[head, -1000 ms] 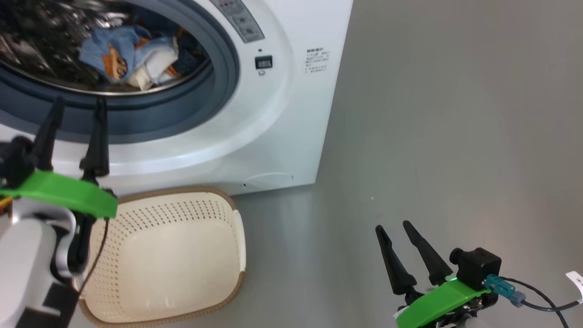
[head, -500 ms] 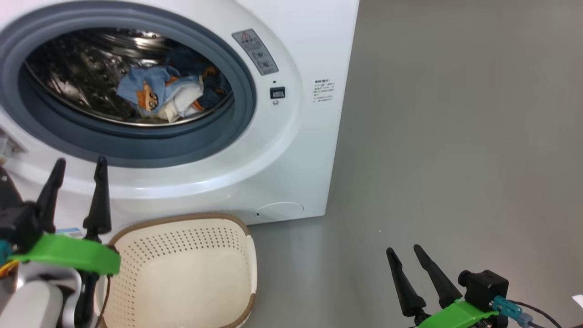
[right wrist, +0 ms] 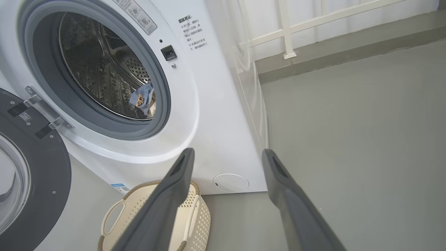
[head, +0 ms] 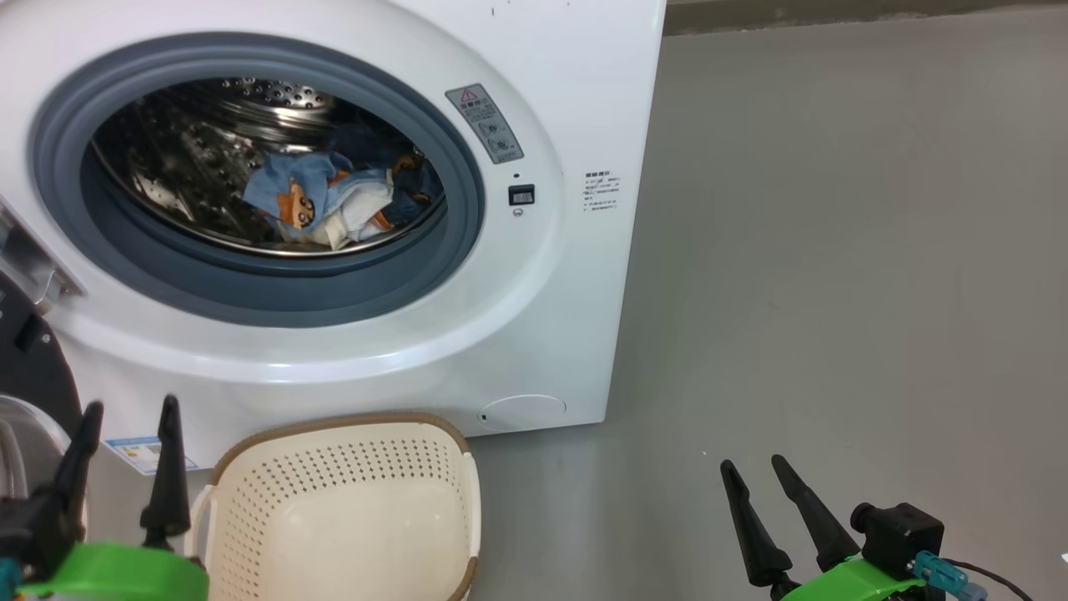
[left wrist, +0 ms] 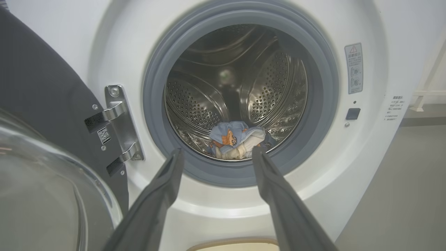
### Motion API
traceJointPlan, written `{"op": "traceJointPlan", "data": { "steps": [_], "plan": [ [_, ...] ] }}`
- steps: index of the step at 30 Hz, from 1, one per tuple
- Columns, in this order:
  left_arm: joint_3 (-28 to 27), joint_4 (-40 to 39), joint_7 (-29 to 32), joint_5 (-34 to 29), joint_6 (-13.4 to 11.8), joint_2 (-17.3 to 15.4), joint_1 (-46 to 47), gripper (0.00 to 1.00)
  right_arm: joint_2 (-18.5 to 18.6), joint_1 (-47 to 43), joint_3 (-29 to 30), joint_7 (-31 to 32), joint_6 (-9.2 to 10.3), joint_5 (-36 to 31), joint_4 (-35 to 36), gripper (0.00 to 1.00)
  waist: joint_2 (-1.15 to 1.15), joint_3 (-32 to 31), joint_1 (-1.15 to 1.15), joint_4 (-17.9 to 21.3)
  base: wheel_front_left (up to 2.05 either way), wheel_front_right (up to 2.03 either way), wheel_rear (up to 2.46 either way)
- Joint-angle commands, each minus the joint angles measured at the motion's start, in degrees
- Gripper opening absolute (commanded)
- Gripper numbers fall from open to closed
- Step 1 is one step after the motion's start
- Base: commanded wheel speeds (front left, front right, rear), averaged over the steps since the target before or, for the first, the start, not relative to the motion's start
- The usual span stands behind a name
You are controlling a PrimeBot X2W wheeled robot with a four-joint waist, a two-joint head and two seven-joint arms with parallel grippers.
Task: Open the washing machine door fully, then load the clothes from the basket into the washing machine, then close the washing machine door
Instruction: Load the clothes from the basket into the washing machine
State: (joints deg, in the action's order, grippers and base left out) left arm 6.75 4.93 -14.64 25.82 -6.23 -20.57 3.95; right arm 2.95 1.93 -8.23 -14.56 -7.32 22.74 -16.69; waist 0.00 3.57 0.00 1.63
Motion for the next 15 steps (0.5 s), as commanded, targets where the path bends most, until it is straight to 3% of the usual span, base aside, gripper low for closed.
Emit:
{"op": "traceJointPlan", "data": {
  "steps": [1, 15],
  "plan": [
    [-2.9, -1.8, -0.4, -1.0, 0.1, -1.1, 0.4, 1.00, -0.1, -0.2, -1.0, -0.4, -0.17, -0.8, 1.7, 1.00, 0.00, -0.3, 0.00, -0.1, 0.00, 0.00, 0.00],
    [-9.6, -5.7, -0.4, -5.9, 1.2, 5.0, -10.1, 1.00, -0.1, -1.1, -0.1, -0.4, -0.17, -3.1, 4.9, 1.00, 0.00, -1.2, 0.00, 0.1, 0.00, 0.00, 0.00]
  ]
}}
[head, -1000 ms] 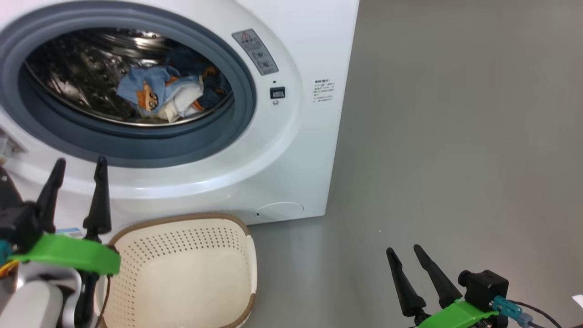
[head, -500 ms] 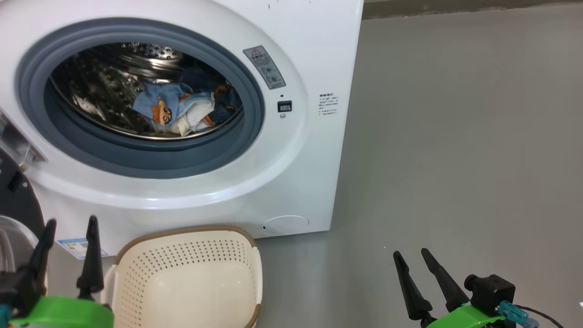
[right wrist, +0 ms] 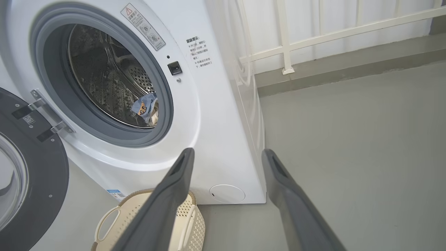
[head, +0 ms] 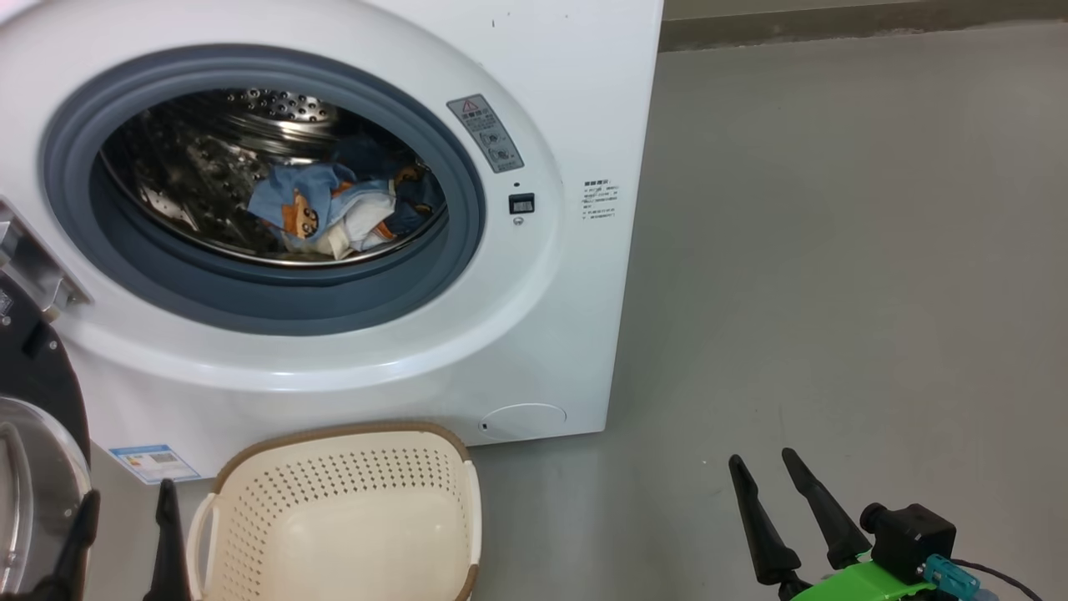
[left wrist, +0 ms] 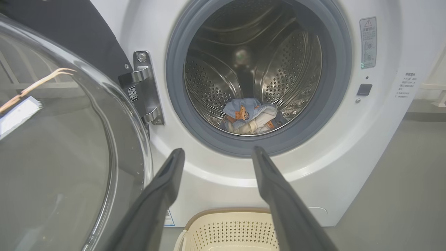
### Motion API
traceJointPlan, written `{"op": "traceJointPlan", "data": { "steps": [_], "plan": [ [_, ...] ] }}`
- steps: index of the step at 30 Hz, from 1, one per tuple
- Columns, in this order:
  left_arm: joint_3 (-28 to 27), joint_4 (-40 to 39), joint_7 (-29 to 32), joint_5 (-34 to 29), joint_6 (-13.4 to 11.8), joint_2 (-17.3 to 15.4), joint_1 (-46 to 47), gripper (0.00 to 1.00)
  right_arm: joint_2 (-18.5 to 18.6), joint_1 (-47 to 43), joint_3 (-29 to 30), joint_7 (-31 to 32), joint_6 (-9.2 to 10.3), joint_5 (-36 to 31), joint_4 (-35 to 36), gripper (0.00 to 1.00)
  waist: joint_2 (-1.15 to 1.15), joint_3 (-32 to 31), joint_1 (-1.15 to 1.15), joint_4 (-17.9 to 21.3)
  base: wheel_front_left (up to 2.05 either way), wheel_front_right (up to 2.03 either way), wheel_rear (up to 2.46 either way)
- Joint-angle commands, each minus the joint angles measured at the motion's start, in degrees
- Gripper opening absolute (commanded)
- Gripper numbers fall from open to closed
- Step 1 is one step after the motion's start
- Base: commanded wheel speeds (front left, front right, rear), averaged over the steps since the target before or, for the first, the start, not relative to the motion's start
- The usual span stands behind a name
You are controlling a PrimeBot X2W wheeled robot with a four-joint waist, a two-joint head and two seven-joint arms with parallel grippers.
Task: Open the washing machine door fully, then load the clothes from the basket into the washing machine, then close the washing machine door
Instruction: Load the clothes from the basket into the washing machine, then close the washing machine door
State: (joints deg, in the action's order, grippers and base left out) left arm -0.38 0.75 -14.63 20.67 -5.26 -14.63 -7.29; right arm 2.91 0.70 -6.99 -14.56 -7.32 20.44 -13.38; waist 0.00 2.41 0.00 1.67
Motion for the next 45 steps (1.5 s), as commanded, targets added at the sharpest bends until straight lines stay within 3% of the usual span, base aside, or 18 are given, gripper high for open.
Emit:
{"op": "traceJointPlan", "data": {
  "steps": [1, 27, 45],
  "plan": [
    [-2.8, -1.6, -0.4, -1.2, 0.4, -0.5, 0.8, 1.00, 0.0, 0.0, -1.3, -0.4, -0.17, -1.1, 1.7, 1.00, 0.00, -0.1, 0.00, 0.1, 0.00, 0.00, 0.00],
    [-8.9, 1.6, -0.4, -5.9, 6.2, 6.3, -2.3, 1.00, 0.0, -0.4, -0.5, -0.4, -0.17, -4.2, 5.1, 1.00, 0.00, -0.8, 0.00, 0.6, 0.00, 0.00, 0.00],
    [-11.5, 2.5, -0.4, -7.5, 10.1, 8.1, -0.9, 1.00, 0.0, -0.5, -0.1, -0.4, -0.17, -3.8, 4.8, 1.00, 0.00, -0.8, 0.00, 0.5, 0.00, 0.00, 0.00]
  ]
}}
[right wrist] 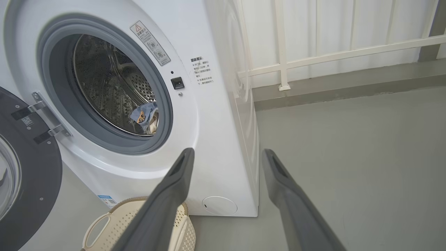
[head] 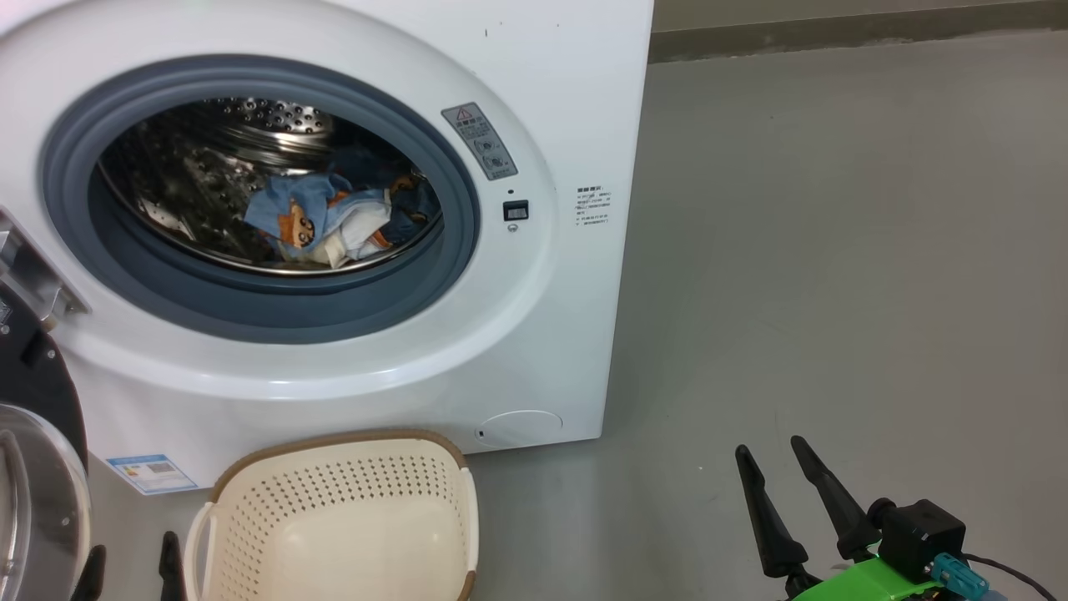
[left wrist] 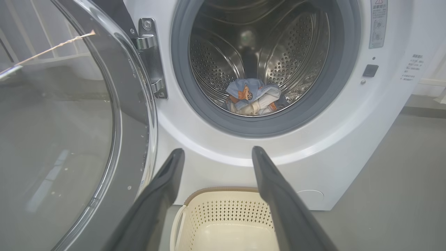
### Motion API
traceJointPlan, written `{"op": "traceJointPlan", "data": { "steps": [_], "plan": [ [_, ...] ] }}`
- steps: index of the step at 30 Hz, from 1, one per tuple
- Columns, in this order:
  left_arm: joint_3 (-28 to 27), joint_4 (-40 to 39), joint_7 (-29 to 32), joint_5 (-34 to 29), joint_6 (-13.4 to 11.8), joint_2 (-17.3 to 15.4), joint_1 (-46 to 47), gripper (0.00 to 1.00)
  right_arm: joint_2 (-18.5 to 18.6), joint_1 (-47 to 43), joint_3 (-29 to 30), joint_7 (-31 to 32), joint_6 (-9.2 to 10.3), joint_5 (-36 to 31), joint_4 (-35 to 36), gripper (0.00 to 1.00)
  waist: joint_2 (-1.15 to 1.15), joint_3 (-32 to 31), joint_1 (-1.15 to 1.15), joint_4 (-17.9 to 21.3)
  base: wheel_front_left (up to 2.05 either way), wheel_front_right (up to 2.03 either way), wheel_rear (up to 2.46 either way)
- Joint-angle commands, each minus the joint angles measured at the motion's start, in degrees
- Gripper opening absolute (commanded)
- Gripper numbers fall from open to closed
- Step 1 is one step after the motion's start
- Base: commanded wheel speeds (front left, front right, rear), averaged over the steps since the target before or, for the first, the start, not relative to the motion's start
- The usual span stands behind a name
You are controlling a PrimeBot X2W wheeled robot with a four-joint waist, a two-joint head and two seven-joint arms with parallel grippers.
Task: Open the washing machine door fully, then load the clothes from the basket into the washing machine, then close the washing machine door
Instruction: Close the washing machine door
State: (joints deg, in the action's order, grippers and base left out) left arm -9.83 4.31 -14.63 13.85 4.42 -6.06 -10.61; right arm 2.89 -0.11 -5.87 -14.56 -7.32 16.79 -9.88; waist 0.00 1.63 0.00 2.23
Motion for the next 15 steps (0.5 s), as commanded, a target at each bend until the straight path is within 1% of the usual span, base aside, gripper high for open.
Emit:
{"op": "traceJointPlan", "data": {
  "steps": [1, 15],
  "plan": [
    [-2.0, -0.9, -0.4, -0.8, 0.7, -0.4, 2.4, 1.00, 0.0, 0.3, -1.3, -0.4, -0.17, -0.1, 1.3, 1.00, 0.00, -0.1, 0.00, 0.0, 0.00, 0.00, 0.00],
    [-2.9, -0.1, -0.4, -2.0, 1.9, 0.5, 2.7, 1.00, 0.0, 0.1, -1.5, -0.4, -0.17, 0.2, 0.7, 1.00, 0.00, -0.3, 0.00, -0.2, 0.00, 0.00, 0.00]
  ]
}}
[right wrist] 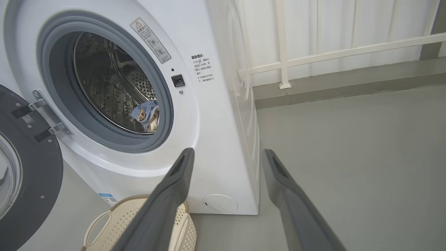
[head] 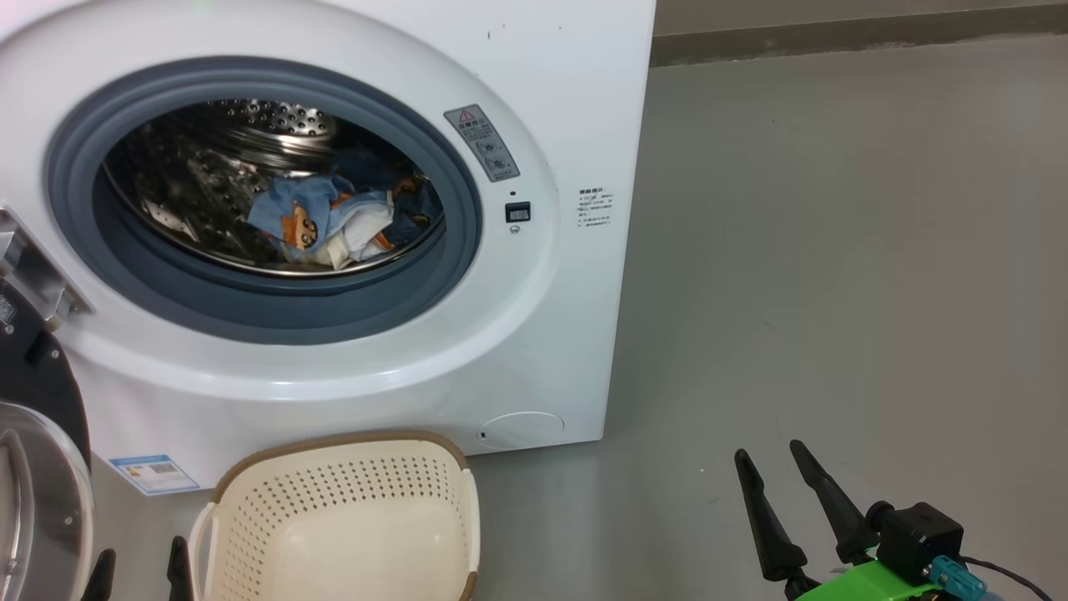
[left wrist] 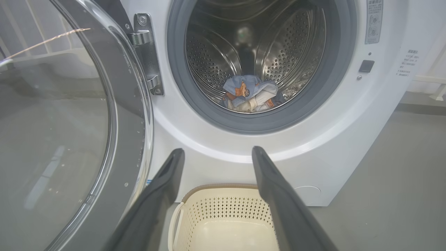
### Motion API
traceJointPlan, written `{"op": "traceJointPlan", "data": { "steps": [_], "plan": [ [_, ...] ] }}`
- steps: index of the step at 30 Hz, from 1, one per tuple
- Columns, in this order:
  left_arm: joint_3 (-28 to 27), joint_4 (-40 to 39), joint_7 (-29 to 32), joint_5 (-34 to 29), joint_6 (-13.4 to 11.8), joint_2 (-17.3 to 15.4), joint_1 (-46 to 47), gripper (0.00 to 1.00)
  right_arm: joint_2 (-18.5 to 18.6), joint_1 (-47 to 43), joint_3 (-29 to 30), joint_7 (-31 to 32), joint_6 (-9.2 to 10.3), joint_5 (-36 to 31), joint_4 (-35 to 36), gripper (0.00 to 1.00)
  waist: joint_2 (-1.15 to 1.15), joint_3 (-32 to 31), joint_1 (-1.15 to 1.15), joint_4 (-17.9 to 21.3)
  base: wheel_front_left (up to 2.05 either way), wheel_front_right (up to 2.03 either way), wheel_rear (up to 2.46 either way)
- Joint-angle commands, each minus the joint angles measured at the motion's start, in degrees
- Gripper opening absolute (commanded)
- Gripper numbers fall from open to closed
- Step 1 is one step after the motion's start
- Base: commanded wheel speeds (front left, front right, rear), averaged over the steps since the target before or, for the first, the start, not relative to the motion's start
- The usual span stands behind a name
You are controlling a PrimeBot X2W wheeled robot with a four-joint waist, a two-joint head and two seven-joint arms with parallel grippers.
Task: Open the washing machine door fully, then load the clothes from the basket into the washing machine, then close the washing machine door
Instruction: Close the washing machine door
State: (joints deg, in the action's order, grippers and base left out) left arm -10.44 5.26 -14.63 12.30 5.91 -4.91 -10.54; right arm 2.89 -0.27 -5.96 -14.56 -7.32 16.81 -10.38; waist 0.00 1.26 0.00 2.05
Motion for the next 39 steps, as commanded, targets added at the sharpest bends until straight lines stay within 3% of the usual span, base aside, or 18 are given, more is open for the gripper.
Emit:
{"op": "traceJointPlan", "data": {
  "steps": [1, 12, 29, 39],
  "plan": [
    [-2.4, -1.0, -0.4, -0.5, 0.4, -0.6, 2.7, 1.00, 0.0, 0.2, -1.4, -0.4, -0.17, 0.2, 1.2, 1.00, 0.00, 0.1, 0.00, 0.0, 0.00, 0.00, 0.00],
    [-3.2, -0.4, -0.4, -1.5, 0.9, -0.2, 3.3, 1.00, 0.0, -0.1, -1.6, -0.4, -0.17, 0.7, 0.9, 1.00, 0.00, 0.1, 0.00, -0.1, -0.41, 0.41, 0.00],
    [-4.3, -1.0, -0.4, -2.1, 1.3, 0.0, 4.8, 1.00, 0.0, 0.4, -1.3, -0.4, -0.17, 1.4, 0.9, 1.00, 0.00, 1.1, 0.00, 0.0, -1.82, 1.82, 0.00],
    [-3.9, -1.9, -0.4, -2.3, 1.5, 0.2, 5.1, 1.00, 0.0, 0.4, -1.1, -0.4, -0.17, 1.4, 1.1, 1.00, 0.00, 0.9, 0.00, -0.3, -0.80, 0.80, 0.00]
  ]
}}
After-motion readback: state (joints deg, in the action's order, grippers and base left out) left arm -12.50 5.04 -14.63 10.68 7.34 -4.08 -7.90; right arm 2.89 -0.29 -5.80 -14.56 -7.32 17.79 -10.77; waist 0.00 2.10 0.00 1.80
